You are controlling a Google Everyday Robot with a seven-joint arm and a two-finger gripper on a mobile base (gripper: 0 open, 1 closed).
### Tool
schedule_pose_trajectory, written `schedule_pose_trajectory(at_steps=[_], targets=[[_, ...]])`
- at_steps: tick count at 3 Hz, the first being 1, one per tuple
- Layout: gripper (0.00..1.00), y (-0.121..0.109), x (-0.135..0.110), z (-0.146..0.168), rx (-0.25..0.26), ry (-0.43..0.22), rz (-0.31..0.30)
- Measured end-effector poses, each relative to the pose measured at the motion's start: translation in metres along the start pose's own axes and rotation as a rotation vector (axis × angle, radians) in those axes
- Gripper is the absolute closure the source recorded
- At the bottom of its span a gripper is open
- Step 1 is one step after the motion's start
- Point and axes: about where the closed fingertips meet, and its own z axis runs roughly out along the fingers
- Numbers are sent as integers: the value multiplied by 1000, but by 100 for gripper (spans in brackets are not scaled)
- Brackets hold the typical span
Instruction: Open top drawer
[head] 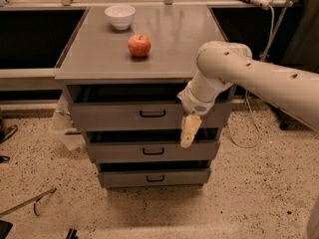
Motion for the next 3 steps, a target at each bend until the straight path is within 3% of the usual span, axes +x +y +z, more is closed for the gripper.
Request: schedule_pose_trajectory(at_steps=[1, 2, 3], targets=[[0, -33, 37, 40, 7, 9, 33], [0, -33, 37, 40, 7, 9, 33], [0, -9, 41, 43, -64, 20, 48]])
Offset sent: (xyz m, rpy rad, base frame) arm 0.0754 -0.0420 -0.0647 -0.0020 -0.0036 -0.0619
